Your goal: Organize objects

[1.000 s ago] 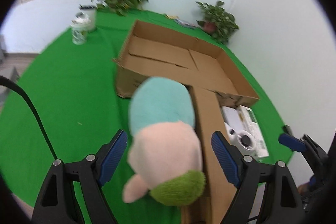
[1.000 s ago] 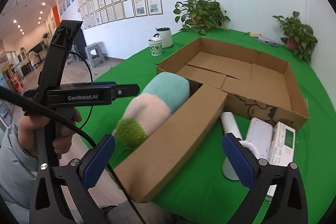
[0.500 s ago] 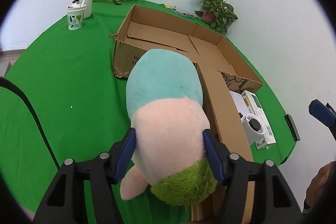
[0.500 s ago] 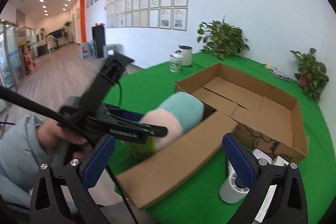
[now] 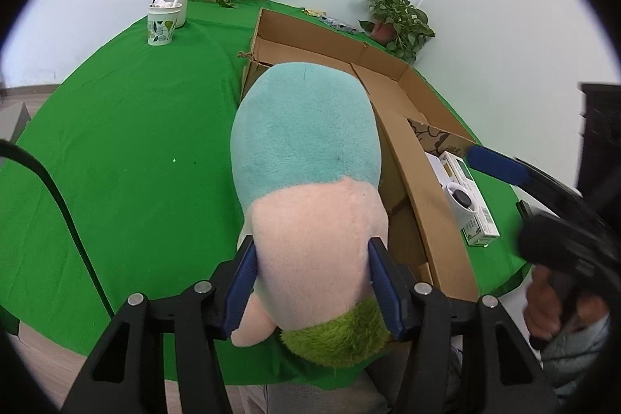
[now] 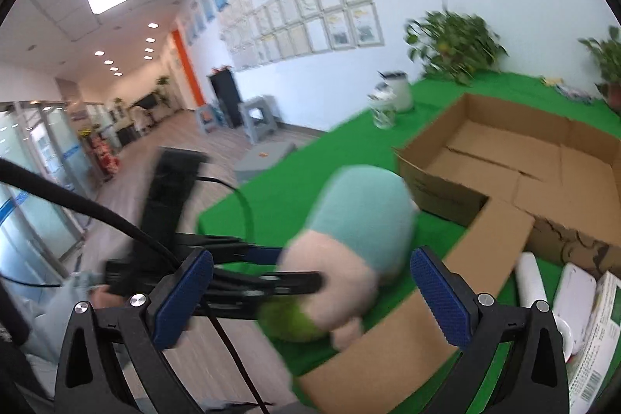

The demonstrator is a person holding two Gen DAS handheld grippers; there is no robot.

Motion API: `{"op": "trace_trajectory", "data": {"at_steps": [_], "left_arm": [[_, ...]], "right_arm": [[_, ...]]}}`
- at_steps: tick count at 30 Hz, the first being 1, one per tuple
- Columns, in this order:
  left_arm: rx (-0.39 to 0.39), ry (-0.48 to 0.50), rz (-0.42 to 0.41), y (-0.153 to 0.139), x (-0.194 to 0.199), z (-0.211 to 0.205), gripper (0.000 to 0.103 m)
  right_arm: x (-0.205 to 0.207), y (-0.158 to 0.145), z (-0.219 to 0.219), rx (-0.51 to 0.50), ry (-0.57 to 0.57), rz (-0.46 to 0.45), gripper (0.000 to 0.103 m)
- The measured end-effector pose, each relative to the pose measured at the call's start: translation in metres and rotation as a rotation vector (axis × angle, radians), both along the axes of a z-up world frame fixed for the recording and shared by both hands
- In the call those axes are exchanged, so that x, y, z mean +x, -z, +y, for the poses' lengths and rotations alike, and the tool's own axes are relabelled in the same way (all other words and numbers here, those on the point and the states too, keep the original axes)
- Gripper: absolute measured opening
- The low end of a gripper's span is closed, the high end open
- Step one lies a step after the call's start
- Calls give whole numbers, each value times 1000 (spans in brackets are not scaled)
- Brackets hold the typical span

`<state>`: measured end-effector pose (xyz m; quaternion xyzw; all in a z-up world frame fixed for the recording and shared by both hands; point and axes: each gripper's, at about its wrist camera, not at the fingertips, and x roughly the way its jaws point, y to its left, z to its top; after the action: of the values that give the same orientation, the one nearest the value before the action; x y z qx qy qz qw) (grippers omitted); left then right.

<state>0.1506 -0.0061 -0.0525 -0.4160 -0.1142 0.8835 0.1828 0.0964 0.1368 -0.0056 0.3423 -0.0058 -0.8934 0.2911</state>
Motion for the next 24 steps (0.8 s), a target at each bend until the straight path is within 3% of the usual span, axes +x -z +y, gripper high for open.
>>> {"op": "trace_trajectory", "data": {"at_steps": [5, 7, 11, 18, 24], "left_arm": [[-39, 29, 37, 1, 1, 8, 55], [-35, 31, 40, 2, 0, 8, 55], [-19, 27, 38, 4, -2, 5, 55], [7, -3, 23, 8, -7, -2, 55], [-22, 11, 27, 5, -7, 4, 53]], "right_arm": [[-32, 27, -4, 213, 63, 19, 103], [-42, 29, -7, 235, 56, 24, 102], [-62, 30, -18, 190, 31, -18, 103], [-105, 59, -27, 93, 84, -249, 103], [-124, 69, -43, 71, 86, -318, 103]]}}
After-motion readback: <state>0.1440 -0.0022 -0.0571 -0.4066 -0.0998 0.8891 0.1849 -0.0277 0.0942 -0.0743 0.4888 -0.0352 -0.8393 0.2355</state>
